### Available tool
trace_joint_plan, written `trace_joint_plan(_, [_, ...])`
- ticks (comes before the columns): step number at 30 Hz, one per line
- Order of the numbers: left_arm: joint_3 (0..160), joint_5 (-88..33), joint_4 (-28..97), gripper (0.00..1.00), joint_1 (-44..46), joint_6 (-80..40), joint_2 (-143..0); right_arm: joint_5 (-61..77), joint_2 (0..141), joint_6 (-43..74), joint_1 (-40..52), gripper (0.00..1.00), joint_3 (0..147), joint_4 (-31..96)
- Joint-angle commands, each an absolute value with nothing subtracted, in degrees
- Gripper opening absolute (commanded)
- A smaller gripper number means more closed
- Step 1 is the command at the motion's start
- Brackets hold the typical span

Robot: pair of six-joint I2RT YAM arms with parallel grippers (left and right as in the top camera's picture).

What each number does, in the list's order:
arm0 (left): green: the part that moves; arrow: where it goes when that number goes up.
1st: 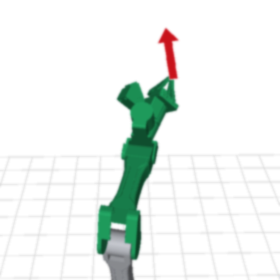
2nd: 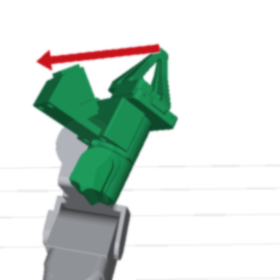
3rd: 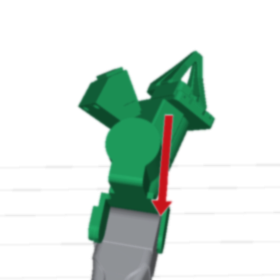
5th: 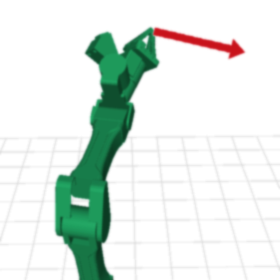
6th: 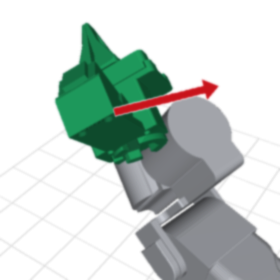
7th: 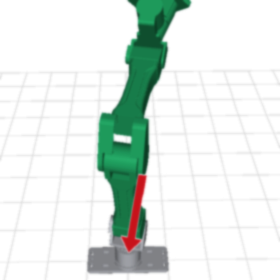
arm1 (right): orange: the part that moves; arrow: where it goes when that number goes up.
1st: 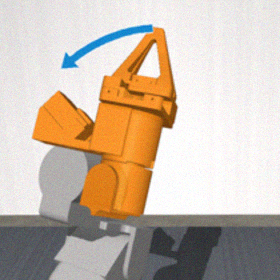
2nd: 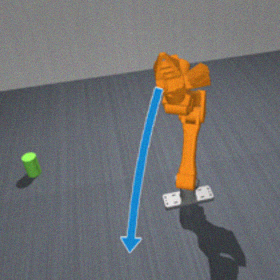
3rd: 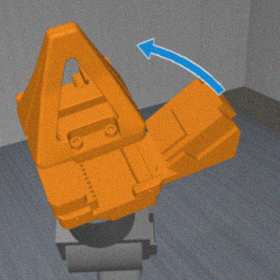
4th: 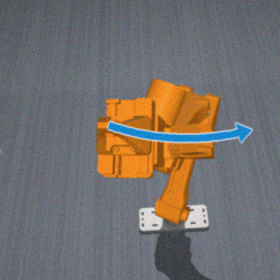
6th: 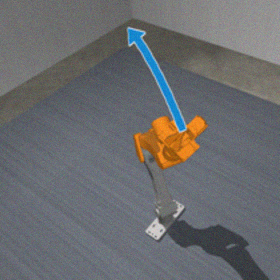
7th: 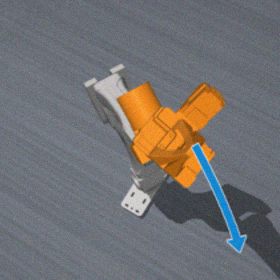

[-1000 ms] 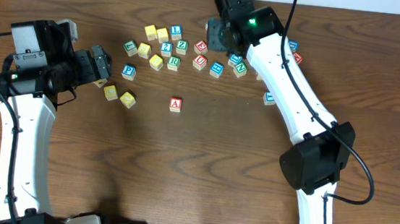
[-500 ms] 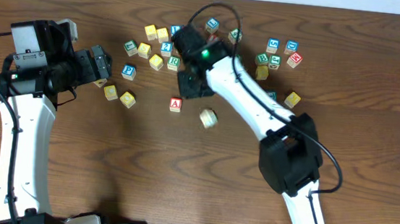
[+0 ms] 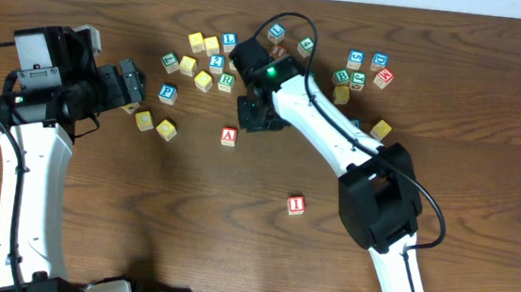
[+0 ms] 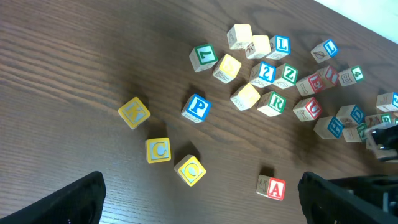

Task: Spell out AI2

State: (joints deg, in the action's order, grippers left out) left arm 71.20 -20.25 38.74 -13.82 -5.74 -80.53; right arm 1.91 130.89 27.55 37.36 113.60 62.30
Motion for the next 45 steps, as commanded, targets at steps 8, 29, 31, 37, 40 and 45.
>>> trace_joint_plan(8, [72.60,-19.92,38.74,0.97,-13.96,-4.97,-80.86,3.62,118.15,21.69,32.88,0.37,117.40,72.77])
trace_joint_plan(29, [72.60,-19.90,38.94,0.98,-13.98,-4.97,-80.86,-0.89,106.45,32.97,41.91,0.58,91.15,77.12])
trace_joint_plan(31, [72.60,-19.90,38.96,0.97,-13.98,-4.97,-80.88,-0.84,106.45,33.95,42.28,0.61,87.59,75.29])
trace_joint_plan(37, [72.60,-19.90,38.96,0.98,-13.96,-4.97,-80.88,2.66,106.45,34.26,42.33,0.60,78.74,67.66])
trace_joint_plan(40, [72.60,-19.90,38.96,0.98,-13.96,-4.97,-80.88,3.38,106.45,34.26,42.30,0.58,75.18,64.49])
trace_joint_plan(45, [72.60,-19.90,38.94,0.98,-13.96,-4.97,-80.88,3.38,106.45,34.22,41.78,0.56,71.59,60.29])
